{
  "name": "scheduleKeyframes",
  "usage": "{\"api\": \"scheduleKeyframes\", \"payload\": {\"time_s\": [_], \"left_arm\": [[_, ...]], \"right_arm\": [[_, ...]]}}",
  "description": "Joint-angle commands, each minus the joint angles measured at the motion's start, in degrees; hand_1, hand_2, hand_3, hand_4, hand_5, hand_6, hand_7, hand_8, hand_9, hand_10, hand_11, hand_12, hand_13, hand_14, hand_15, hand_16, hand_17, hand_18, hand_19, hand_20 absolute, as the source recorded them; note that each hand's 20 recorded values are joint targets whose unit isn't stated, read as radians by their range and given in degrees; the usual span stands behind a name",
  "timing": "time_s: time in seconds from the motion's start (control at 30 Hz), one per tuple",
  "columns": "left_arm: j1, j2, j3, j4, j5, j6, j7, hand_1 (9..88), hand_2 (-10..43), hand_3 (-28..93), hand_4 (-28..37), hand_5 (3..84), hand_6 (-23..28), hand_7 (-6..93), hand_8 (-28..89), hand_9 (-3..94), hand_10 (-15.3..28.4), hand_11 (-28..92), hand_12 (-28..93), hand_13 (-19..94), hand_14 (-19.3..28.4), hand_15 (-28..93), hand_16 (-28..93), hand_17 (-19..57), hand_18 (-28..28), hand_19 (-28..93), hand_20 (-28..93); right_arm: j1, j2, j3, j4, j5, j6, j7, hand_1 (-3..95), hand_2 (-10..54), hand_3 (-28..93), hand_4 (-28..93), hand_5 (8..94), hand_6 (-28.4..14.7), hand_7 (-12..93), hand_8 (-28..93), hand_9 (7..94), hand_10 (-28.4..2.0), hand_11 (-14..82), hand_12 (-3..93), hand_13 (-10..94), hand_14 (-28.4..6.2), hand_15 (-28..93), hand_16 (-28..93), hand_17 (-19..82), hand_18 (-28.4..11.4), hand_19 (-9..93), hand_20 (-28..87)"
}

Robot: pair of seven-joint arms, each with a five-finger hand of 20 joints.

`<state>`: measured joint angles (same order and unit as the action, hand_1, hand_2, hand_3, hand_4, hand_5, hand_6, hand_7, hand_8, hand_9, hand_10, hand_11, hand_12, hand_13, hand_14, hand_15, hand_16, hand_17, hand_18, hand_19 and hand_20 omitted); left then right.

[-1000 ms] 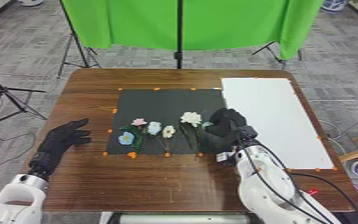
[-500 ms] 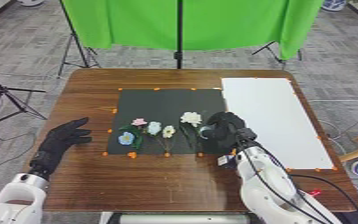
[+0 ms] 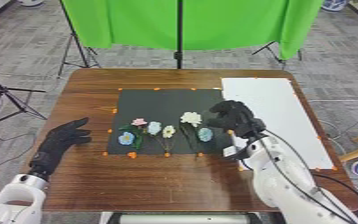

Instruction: Arrange flowers

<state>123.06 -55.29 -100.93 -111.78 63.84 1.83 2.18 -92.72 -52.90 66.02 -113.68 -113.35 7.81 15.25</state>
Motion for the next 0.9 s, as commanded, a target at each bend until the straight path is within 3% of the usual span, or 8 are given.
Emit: {"api": "scheduleKeyframes", "payload": {"time_s": [0.03,0.13,0.37,0.5,0.6,0.73,0.8,0.9], "left_arm": [[-0.56,1.11,3.42,-0.11,-0.37,11.26,8.95,22.6,16.7,61,-28.2,43.3,4.6,13.0,-7,46.2,14.9,23,13,40,20.0,28,-1,4.7,14.6,13,15],[0.01,1.05,4.35,-0.7,-1.77,15.18,12.43,22.6,15.9,63,-28.2,45.8,4.5,14.2,-7,48.6,15.1,25,13,41,19.9,29,-2,6.1,13.8,12,16],[-0.6,0.06,5.83,-2.33,-2.23,18.76,16.97,23.6,14.0,65,-28.3,49.1,4.7,15.8,-7,50.8,15.3,26,12,42,19.8,29,-2,7.6,12.8,11,16],[0.09,-1.18,4.65,-4.33,-1.11,15.3,15.73,24.0,13.4,65,-28.3,49.7,4.8,16.0,-7,51.4,15.3,26,12,43,19.9,29,-3,8.1,12.6,10,16],[0.36,-2.49,2.49,-5.4,0.99,9.07,12.36,24.1,13.0,65,-28.3,48.9,4.5,15.7,-7,50.2,15.1,25,12,42,19.5,28,-3,8.1,12.6,11,17],[1.07,-3.54,0.3,-6.41,3.17,3.79,9.89,25.2,12.3,65,-28.3,47.7,4.4,14.5,-7,48.7,15.0,24,12,39,18.9,24,-3,8.7,13.0,12,18],[1.55,-4.11,-0.49,-6.87,3.26,2.28,9.13,26.0,12.1,64,-28.3,47.5,4.5,14.0,-7,48.2,15.0,23,12,39,18.9,23,-2,11.8,14.9,23,24],[1.9,-4.93,-0.56,-7.34,3.56,2.13,8.64,26.9,12.0,63,-28.0,47.6,4.8,13.3,-7,47.9,15.1,23,12,40,19.4,24,-1,13.4,17.3,37,31]], "right_arm": [[-8.75,1.83,26.89,-7.2,42.92,-8.38,-22.62,23.9,-4.3,70,-15,56.4,-3.2,16,-8,54.9,-17.5,13.7,22.3,55,-15.9,32,25,25,-19.2,53,43],[-13.12,-1.93,27.89,-7.1,53.76,-8.09,-29.76,18.4,-1.9,72,-15,53.3,-2.4,15,-8,51.1,-16.6,8.4,21.2,50,-16.7,18,29,22,-17.8,33,37],[-18.58,-12.4,28.15,-3.84,60.3,-8.41,-34.61,8.1,-0.6,76,-15,37.0,-1.1,7,-7,34.9,-15.1,2.3,15.5,26,-16.7,3,20,13,-16.5,10,26],[-20.31,-15.39,26.93,-2.77,62.18,-7.37,-36.0,3.2,-0.3,77,-17,30.5,0.3,6,-8,30.9,-14.1,1.2,12.2,19,-14.8,-1,14,8,-15.2,8,20],[-22.0,-16.67,27.45,-2.99,60.93,-7.57,-35.29,2.3,-0.6,78,-17,29.9,0.4,7,-8,30.5,-13.7,1.1,11.7,18,-14.4,-1,13,7,-14.8,8,20],[-24.35,-17.71,28.86,-3.46,61.23,-8.29,-34.8,2.3,-0.7,78,-17,29.9,0.4,7,-8,30.5,-13.7,1.3,11.6,18,-14.4,-1,13,6,-14.7,8,19],[-25.55,-17.89,29.46,-3.71,61.12,-8.16,-34.34,2.4,-0.9,78,-17,30.2,0.4,7,-8,31.1,-13.8,1.5,11.6,19,-14.5,-1,14,6,-14.9,8,20],[-28.22,-18.62,30.74,-4.61,60.62,-7.98,-33.96,2.8,-1.2,79,-17,31.2,0.2,7,-8,32.3,-14.1,2.0,11.7,20,-14.7,0,14,7,-15.1,9,20]]}}
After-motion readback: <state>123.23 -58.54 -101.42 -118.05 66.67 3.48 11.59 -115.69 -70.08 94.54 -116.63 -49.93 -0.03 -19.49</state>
